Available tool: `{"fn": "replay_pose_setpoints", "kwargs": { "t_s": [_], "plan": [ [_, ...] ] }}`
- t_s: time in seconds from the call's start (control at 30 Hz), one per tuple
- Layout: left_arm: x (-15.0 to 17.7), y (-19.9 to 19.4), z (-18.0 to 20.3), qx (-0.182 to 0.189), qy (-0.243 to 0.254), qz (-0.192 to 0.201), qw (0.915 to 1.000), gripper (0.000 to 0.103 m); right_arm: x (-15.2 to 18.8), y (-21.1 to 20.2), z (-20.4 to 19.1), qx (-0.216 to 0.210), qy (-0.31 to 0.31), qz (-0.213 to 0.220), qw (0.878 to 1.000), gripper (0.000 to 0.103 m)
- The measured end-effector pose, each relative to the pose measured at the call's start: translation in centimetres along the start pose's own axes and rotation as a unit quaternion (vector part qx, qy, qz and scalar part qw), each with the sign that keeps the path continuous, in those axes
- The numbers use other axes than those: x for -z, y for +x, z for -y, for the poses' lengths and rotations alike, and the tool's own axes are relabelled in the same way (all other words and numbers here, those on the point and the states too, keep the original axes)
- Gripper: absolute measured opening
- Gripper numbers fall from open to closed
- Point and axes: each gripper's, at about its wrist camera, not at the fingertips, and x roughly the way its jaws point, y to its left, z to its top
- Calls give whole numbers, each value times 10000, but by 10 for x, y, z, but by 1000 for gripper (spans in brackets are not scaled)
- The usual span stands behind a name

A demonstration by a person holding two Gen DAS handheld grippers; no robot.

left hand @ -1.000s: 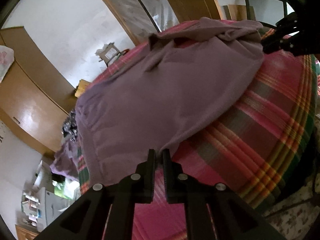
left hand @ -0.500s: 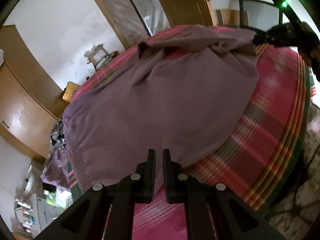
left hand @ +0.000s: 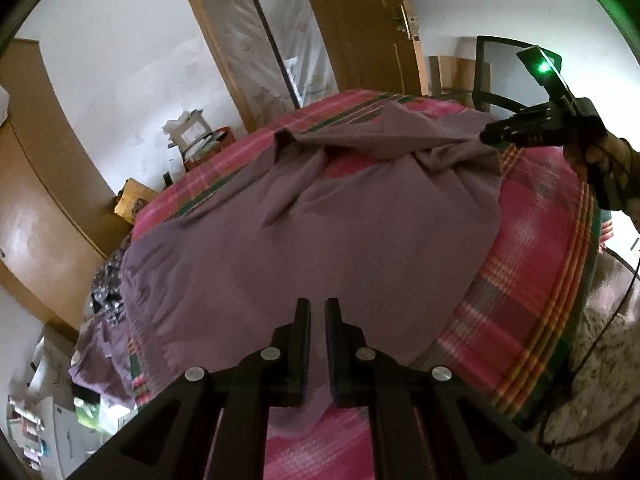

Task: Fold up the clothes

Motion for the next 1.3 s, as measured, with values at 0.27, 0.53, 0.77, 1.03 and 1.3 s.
{"fn": "replay_pose_setpoints", "kwargs": {
  "t_s": [0.27, 0.53, 0.77, 1.03, 1.3],
  "plan": [
    [13, 16, -25, -266, -549, -429, 9972, 8, -1, 0, -12, -27, -215, 65, 9997, 38],
    [54, 19, -64, -823, -1340, -1043, 9820, 9, 6, -14, -32, -307, -513, 251, 9979, 39],
    [87, 3, -83, -559, -2272, -1101, 9660, 9, 23, -20, -74, -646, -1313, 131, 9891, 39],
    [91, -4, -55, -849, -1533, -1136, 9779, 14, 35, -24, -95, -788, -1958, -84, 9774, 39],
    [116, 1, -58, -1269, -1440, -1494, 9700, 17, 52, -24, -113, -889, -2486, -200, 9643, 40]
  ]
}}
